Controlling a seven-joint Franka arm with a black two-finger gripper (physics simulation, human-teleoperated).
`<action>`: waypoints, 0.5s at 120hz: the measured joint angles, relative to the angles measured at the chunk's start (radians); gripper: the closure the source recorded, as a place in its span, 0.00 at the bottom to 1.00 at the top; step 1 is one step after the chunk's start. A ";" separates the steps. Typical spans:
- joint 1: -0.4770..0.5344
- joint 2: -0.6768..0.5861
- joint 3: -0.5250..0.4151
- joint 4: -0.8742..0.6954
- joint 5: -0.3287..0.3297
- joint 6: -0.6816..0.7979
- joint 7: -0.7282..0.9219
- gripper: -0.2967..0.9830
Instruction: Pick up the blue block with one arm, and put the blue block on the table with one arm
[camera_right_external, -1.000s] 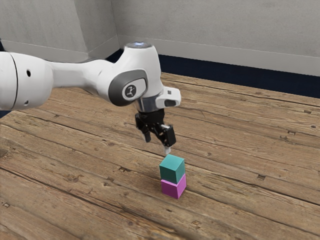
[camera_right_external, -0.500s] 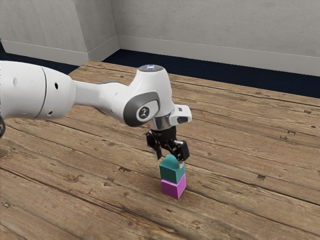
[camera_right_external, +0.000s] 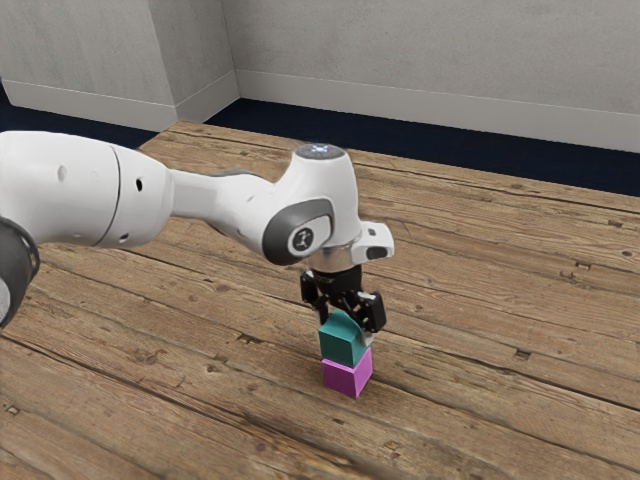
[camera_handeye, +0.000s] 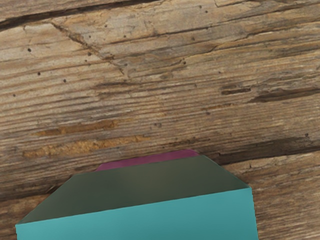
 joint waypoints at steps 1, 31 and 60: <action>-0.001 0.002 0.001 0.000 0.000 0.000 -0.001 0.23; -0.001 0.022 0.013 0.002 0.000 0.003 -0.014 0.26; -0.004 0.022 0.014 0.006 0.002 0.005 -0.023 0.44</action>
